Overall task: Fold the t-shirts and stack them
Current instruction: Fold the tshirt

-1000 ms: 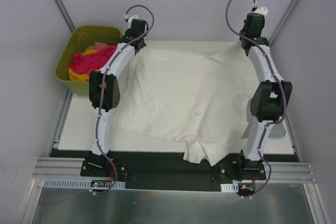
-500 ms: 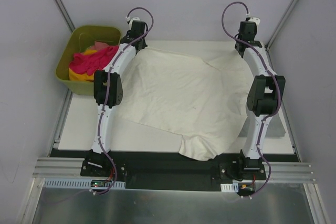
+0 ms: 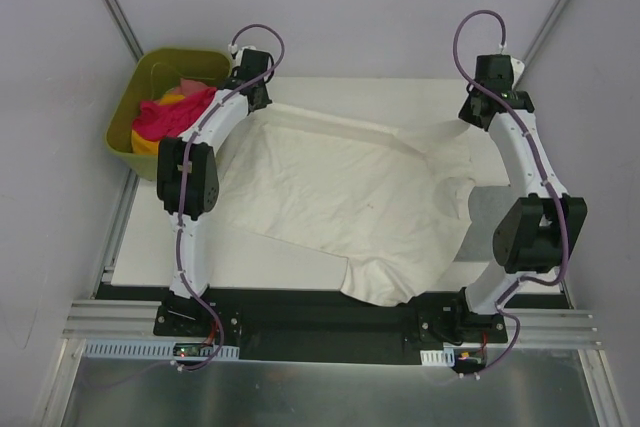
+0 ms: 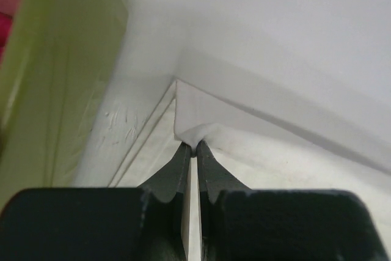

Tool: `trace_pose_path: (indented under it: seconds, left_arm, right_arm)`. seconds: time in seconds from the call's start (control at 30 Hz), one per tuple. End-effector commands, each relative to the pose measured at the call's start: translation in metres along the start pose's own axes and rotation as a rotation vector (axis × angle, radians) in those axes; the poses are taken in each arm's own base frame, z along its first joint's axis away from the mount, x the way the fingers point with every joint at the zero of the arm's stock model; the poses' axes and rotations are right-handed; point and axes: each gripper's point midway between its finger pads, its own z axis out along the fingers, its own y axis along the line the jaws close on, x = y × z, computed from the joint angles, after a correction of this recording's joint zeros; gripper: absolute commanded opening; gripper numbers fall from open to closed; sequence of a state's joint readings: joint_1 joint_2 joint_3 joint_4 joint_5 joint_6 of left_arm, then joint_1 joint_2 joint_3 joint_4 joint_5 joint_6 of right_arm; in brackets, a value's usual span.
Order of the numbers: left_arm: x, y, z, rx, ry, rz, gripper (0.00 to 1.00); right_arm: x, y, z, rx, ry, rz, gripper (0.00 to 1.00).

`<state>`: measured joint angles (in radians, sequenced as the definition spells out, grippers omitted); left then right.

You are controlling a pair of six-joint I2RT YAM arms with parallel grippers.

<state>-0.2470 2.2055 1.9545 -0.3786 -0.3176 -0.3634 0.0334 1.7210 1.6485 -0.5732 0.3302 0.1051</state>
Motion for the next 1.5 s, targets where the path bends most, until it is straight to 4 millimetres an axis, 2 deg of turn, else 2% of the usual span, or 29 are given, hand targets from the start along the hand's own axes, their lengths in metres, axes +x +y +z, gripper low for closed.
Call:
trace_pose_path:
  seconds: [0.0, 0.03, 0.07, 0.1, 0.27, 0.4, 0.57, 0.77, 0.87, 1.03, 1.13, 1.17, 1.23, 1.33, 1.47]
  left_arm:
    - [-0.031, 0.016, -0.039, -0.02, -0.085, -0.063, 0.0]
    - [-0.033, 0.019, -0.044, -0.027, -0.094, -0.065, 0.0]
    - [-0.033, 0.021, -0.046, -0.035, -0.096, -0.067, 0.0]
    - [-0.027, 0.025, -0.046, -0.046, -0.085, -0.062, 0.0]
    - [-0.024, 0.042, -0.059, -0.098, -0.099, -0.071, 0.0]
    - [-0.02, 0.044, -0.06, -0.094, -0.09, -0.063, 0.0]
    - [-0.015, 0.051, -0.064, -0.117, -0.086, -0.066, 0.0]
    - [0.006, 0.061, -0.064, -0.143, -0.049, -0.05, 0.0]
    - [0.014, 0.066, -0.065, -0.16, -0.039, -0.053, 0.0]
    - [0.021, 0.069, -0.068, -0.164, -0.027, -0.057, 0.08]
    - [0.029, 0.062, -0.067, -0.119, 0.005, -0.049, 0.2]
    - [0.032, 0.06, -0.066, -0.107, 0.015, -0.047, 0.37]
    - [0.034, 0.056, -0.066, -0.084, 0.027, -0.041, 0.56]
    - [0.035, 0.048, -0.068, -0.046, 0.036, -0.037, 0.68]
    - [0.038, 0.023, -0.079, 0.06, 0.058, -0.029, 0.8]
  right_arm:
    - [0.042, -0.014, -0.045, 0.002, 0.14, 0.079, 0.01]
    - [0.055, -0.018, -0.048, 0.013, 0.171, 0.092, 0.01]
    - [0.057, -0.021, -0.058, 0.008, 0.169, 0.102, 0.01]
    - [0.066, -0.023, -0.063, 0.014, 0.194, 0.1, 0.01]
    - [0.1, -0.039, -0.087, 0.064, 0.281, 0.158, 0.01]
    - [0.117, -0.039, -0.106, 0.07, 0.315, 0.153, 0.01]
    - [0.14, -0.051, -0.123, 0.135, 0.378, 0.157, 0.01]
    - [0.175, -0.052, -0.128, 0.155, 0.476, 0.171, 0.01]
    - [0.195, -0.054, -0.124, 0.183, 0.53, 0.145, 0.01]
    - [0.225, -0.062, -0.11, 0.261, 0.63, 0.092, 0.01]
    - [0.233, -0.062, -0.097, 0.286, 0.647, 0.067, 0.01]
    - [0.232, -0.061, -0.093, 0.289, 0.637, 0.062, 0.01]
    - [0.234, -0.06, -0.086, 0.304, 0.645, 0.05, 0.01]
    - [0.232, -0.056, -0.08, 0.301, 0.649, 0.041, 0.01]
    - [0.219, -0.053, -0.075, 0.3, 0.614, 0.032, 0.01]
